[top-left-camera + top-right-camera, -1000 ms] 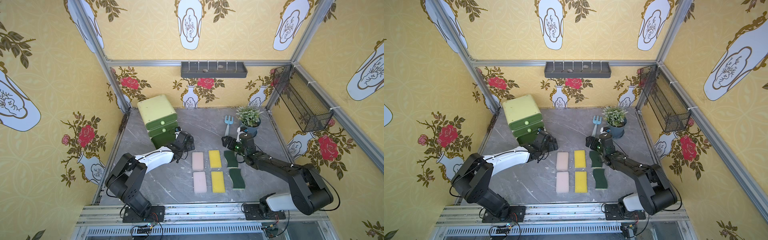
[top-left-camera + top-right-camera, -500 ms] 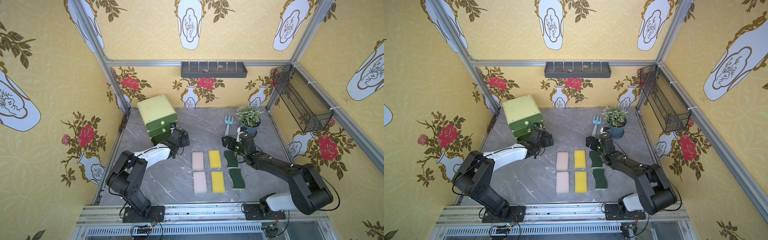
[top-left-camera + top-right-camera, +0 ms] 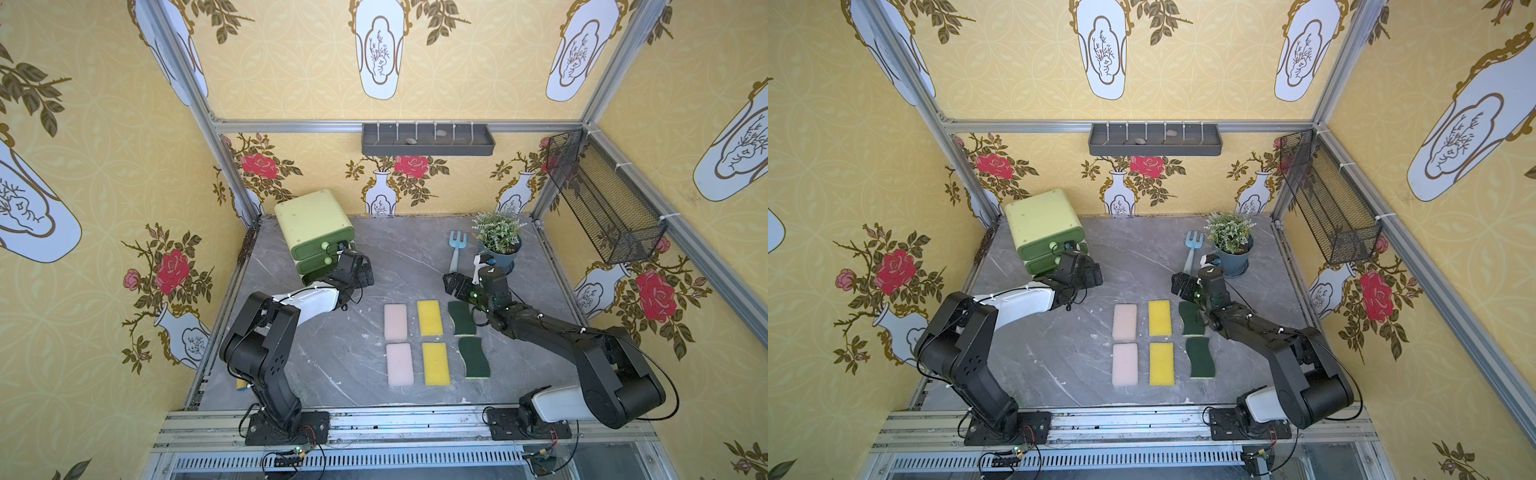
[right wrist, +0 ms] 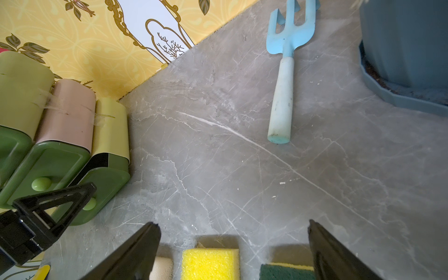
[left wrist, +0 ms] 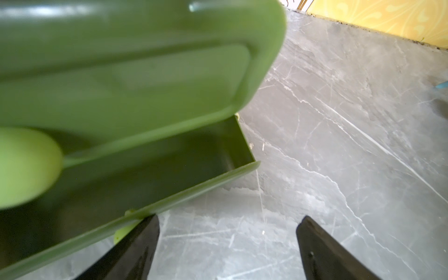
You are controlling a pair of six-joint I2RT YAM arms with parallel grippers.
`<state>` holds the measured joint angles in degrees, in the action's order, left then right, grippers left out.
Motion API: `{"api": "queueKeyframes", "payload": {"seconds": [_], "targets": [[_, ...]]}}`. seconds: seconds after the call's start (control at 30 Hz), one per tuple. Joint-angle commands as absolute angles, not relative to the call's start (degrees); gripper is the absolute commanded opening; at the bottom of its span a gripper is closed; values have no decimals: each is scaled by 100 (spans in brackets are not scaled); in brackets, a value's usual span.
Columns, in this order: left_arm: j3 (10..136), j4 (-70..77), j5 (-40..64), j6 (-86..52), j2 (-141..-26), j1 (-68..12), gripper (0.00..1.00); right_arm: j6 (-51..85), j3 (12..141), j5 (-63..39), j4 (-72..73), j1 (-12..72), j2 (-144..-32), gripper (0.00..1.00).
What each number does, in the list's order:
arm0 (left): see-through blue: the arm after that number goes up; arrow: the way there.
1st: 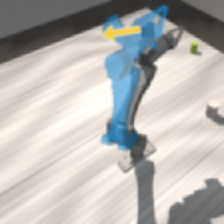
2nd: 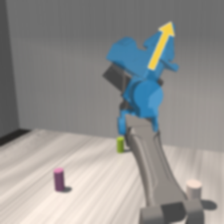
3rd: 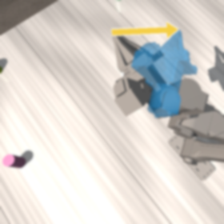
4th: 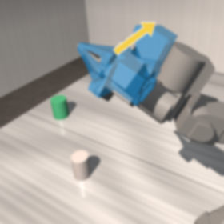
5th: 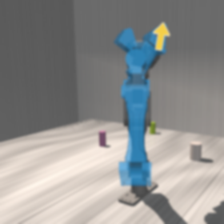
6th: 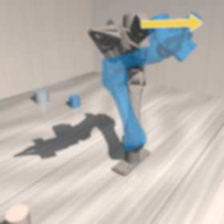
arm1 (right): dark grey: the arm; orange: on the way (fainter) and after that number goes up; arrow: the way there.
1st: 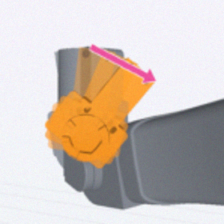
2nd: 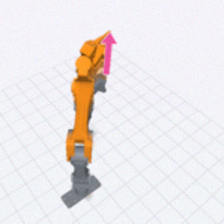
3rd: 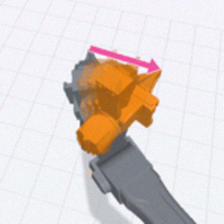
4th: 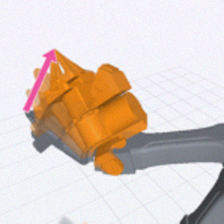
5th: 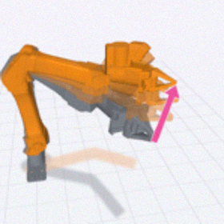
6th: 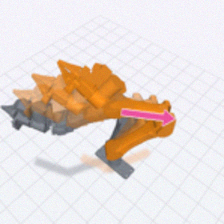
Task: Take the sponge out of the drawer
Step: Close the drawer in the storage box.
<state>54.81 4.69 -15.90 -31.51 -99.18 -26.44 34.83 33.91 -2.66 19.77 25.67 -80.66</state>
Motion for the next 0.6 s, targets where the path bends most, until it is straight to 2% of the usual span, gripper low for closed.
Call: {"api": "queueKeyframes", "payload": {"seconds": [0.0, 0.57], "targets": [[5541, 732, -1615, -3034, -10035, -2576, 94, 3475, 3447, -296, 2217, 2558, -8076, 98], [5484, 1309, -1569, -2856, -10269, -2245, 94, 3477, 3446, -299, 2220, 2558, -8086, 98]]}}
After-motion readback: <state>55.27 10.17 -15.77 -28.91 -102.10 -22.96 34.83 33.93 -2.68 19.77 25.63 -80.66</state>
